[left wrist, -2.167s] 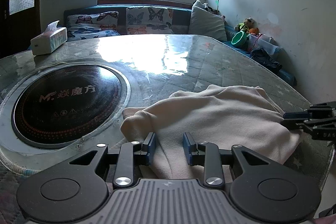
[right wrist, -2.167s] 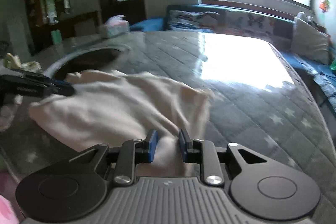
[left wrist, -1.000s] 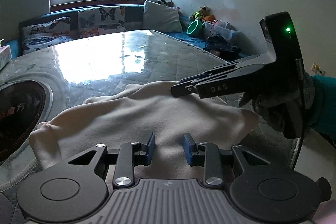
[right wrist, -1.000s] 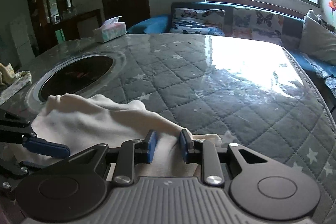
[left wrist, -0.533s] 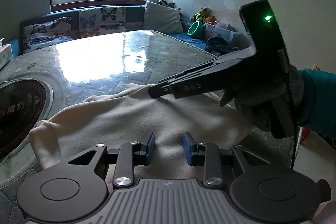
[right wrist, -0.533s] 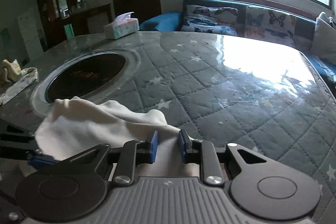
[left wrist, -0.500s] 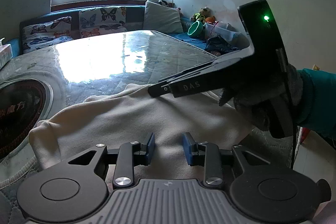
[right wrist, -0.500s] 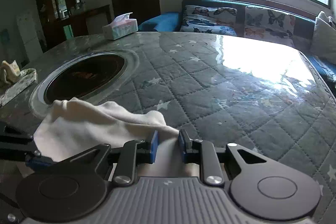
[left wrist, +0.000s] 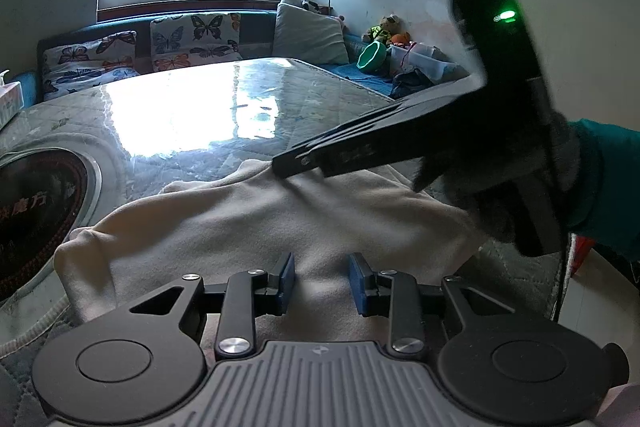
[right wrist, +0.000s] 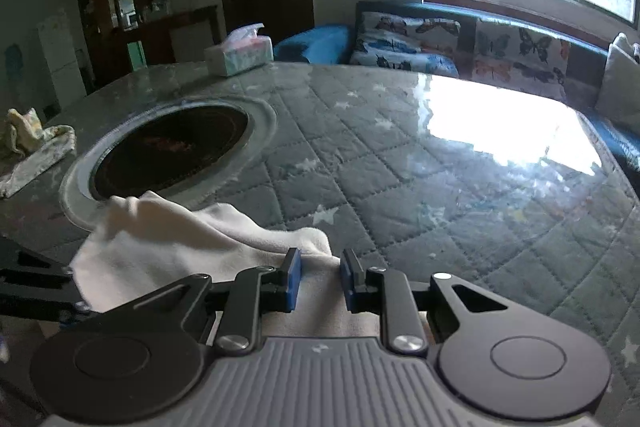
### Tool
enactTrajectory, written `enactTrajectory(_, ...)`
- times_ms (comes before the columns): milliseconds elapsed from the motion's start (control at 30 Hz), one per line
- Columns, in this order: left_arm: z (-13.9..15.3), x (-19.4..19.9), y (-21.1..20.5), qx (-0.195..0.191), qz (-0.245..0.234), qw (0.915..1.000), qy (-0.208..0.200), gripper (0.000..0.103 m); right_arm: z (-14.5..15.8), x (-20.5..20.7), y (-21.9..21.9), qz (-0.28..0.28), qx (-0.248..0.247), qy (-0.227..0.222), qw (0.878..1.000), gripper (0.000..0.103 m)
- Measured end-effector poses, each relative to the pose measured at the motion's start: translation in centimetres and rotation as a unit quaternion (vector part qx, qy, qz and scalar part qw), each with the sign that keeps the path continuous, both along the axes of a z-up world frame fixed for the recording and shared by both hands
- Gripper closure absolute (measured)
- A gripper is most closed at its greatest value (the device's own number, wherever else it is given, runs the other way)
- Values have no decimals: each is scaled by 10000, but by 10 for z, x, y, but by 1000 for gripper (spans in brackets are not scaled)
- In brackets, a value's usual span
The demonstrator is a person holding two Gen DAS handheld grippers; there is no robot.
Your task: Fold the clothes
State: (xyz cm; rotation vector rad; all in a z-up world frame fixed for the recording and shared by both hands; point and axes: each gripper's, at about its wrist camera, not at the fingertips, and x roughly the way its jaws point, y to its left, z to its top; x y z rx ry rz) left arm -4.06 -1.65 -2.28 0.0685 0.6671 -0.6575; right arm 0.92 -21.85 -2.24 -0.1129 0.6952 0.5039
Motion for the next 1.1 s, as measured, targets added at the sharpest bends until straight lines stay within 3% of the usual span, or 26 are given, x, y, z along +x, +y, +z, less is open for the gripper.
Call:
enactTrajectory(333,-4,0,6,-38,48,9999,-95,69,10,-75,-1,277,-354,-303,9985,83)
enactTrajectory(767,-5,-3,12,-108,2,9998,-159,69,-5,-134,1,-212,-1062,-538,9927,83)
enactTrajectory(933,-5,-5,14,-121,-13,9998,-173,68,-9,-144,-16,-595,-805,-364,9943,83)
enactTrajectory(1100,-2,-11,19,-118,64,9997,-197,67,0,-150,-20,-622,-716,-457,9944,83)
